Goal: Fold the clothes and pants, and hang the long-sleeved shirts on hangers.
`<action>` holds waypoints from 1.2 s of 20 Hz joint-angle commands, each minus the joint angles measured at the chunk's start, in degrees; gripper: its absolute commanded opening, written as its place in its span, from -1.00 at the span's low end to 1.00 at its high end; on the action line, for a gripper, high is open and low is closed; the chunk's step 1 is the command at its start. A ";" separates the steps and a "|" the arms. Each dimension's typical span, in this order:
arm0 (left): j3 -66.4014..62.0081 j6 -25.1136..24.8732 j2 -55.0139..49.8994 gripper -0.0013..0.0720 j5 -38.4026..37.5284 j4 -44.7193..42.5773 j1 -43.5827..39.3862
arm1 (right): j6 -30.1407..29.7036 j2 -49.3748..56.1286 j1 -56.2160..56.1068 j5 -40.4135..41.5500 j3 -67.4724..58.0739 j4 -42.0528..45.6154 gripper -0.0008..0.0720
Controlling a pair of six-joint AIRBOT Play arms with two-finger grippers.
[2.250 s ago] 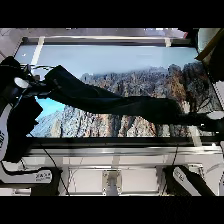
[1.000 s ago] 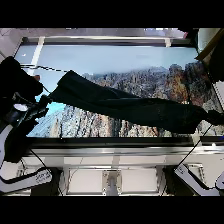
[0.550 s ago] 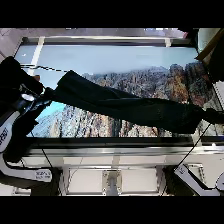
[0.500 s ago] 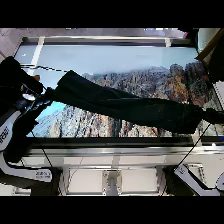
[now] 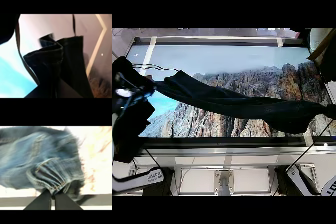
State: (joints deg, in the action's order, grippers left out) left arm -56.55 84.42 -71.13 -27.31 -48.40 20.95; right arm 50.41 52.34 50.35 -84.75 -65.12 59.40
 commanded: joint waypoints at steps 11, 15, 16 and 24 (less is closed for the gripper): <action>-27.15 -5.14 17.29 -0.92 -13.86 -9.66 3.15 | 11.74 -3.45 -1.27 -5.11 -19.74 -9.14 -0.87; -34.86 -5.16 -3.72 -0.92 -9.33 -9.70 -7.26 | 17.97 10.64 -4.09 2.64 -18.43 -7.19 -0.87; -38.45 -5.14 -9.99 -0.92 -6.93 -9.68 -9.92 | 18.69 13.97 -4.42 4.02 -18.43 -7.06 -0.87; -65.07 5.55 -48.61 -0.90 1.57 -9.66 -17.44 | 23.10 29.29 -12.17 26.99 -18.43 -7.06 -0.86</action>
State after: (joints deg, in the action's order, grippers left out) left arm -116.03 86.28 -109.34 -28.73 -58.04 5.23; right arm 72.05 77.03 41.39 -65.84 -83.59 52.40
